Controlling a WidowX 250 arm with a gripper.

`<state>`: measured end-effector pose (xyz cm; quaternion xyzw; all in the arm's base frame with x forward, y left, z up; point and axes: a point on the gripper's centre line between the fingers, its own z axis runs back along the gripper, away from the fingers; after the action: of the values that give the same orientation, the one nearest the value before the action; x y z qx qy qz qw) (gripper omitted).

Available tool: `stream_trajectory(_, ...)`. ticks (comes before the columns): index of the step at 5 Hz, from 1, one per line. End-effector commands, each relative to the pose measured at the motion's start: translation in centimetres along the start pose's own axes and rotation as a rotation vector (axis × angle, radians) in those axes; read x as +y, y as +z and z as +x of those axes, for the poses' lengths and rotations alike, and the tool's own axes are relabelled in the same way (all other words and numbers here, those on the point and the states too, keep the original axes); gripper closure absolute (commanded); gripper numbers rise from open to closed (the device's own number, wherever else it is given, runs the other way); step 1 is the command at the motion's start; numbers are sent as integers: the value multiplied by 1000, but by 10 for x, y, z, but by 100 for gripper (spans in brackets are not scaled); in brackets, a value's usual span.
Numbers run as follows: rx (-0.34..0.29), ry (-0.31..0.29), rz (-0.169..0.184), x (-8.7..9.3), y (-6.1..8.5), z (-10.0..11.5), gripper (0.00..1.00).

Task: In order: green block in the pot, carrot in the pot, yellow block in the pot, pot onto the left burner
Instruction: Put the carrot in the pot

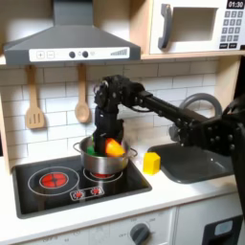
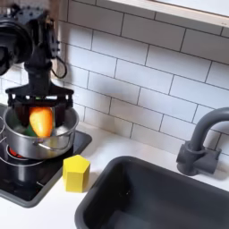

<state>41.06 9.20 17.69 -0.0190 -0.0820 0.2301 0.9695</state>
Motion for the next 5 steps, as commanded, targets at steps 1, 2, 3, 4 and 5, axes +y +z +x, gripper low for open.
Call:
stream_trajectory(1, -45, -45, -13, -7, 18, -13, 0)
stream_trajectory(2, -57, -60, -23, -14, 24, -21, 0)
stream_trajectory(3, -69, -82, -22, -22, 30, -33, 0)
stream_trajectory(4, -53, -89, -37, -26, 24, -46, 0)
stream_trajectory(5, -42, -104, -24, -30, 20, -55, 0)
